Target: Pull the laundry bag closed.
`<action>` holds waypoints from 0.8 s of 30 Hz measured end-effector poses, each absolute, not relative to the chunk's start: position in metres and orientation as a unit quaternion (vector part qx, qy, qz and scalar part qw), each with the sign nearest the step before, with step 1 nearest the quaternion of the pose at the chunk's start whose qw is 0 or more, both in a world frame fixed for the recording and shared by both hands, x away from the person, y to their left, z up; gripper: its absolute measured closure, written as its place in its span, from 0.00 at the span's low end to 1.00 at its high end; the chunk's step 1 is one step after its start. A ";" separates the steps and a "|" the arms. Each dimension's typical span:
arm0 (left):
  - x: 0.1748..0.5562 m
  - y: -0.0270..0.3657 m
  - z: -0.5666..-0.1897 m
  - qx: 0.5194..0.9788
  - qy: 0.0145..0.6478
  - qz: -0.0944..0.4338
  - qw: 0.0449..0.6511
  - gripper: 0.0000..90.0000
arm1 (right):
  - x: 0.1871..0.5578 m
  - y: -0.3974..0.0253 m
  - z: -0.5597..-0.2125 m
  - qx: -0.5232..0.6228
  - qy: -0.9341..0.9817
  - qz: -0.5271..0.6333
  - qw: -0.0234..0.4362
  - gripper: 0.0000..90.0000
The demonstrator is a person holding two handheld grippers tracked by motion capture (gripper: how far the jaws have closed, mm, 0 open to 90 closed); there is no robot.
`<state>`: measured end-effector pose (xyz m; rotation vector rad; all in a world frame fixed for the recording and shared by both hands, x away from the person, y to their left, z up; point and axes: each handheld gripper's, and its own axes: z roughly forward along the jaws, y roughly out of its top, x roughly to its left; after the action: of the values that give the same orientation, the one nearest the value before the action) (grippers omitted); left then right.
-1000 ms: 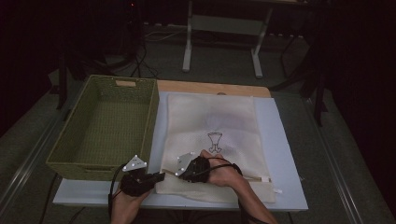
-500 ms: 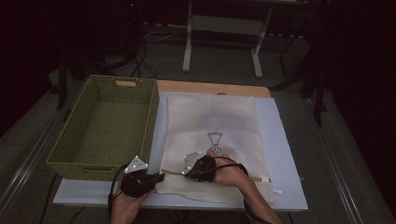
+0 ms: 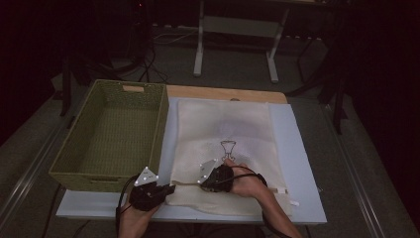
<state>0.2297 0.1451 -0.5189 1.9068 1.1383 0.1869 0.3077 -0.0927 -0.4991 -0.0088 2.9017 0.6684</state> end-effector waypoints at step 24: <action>0.228 0.142 -0.520 0.775 0.449 0.095 0.434 0.97 | 0.313 -0.115 -0.495 0.013 0.975 0.209 0.079 0.97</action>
<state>0.2277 0.1416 -0.5203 1.9305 1.1179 0.2358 0.3131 -0.1148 -0.4947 0.0398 2.9166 0.6243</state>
